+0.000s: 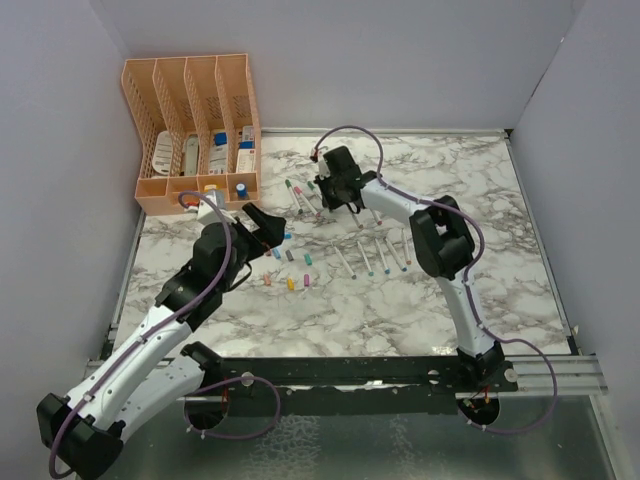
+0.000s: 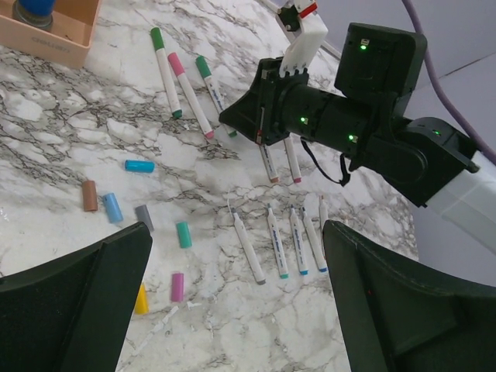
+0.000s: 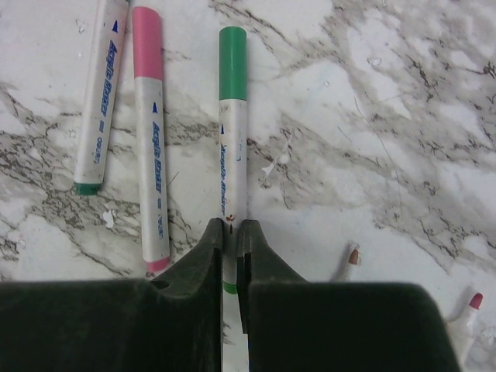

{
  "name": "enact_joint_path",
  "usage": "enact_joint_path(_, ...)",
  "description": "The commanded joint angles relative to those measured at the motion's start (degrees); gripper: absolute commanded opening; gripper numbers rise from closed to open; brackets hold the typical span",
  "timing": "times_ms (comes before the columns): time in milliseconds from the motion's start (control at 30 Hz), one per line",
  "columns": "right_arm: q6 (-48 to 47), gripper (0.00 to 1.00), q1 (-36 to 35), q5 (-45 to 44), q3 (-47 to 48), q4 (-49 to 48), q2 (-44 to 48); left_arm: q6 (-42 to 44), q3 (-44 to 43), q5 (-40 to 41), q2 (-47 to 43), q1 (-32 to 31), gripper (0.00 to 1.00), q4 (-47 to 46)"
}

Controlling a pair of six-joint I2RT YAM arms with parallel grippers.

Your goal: Open the pen caps

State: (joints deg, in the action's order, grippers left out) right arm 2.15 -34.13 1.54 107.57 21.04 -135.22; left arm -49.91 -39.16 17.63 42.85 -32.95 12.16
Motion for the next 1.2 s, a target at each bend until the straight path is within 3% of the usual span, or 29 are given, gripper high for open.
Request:
enact_joint_path(0, 1.1, 0.01, -0.2, -1.0, -3.6, -3.8, 8.9, 1.0, -1.9, -1.1, 2.3, 0.6, 0.96, -2.5)
enact_joint_path(167, 1.7, 0.01, -0.3, 1.3, -9.5, -3.0, 17.4, 1.1, -6.0, -4.4, 8.5, 2.3, 0.96, -4.5)
enact_joint_path(400, 6.8, 0.01, -0.9, 6.7, -26.6, -7.1, 32.9, -0.3, -12.6, -19.5, 21.7, 10.2, 0.96, -12.3)
enact_joint_path(533, 8.1, 0.01, -1.1, 8.5, -32.4, -7.7, 38.5, -0.4, -14.5, -24.1, 27.6, 11.5, 0.97, -18.1)
enact_joint_path(833, 9.5, 0.01, -1.7, 11.3, -36.2, -8.2, 45.3, -3.1, -16.7, -31.7, 35.0, 11.7, 0.92, -24.0)
enact_joint_path(1167, 9.4, 0.01, -4.0, 12.6, -35.1, -8.1, 45.8, -5.1, -15.5, -35.4, 38.2, 11.7, 0.86, -27.7)
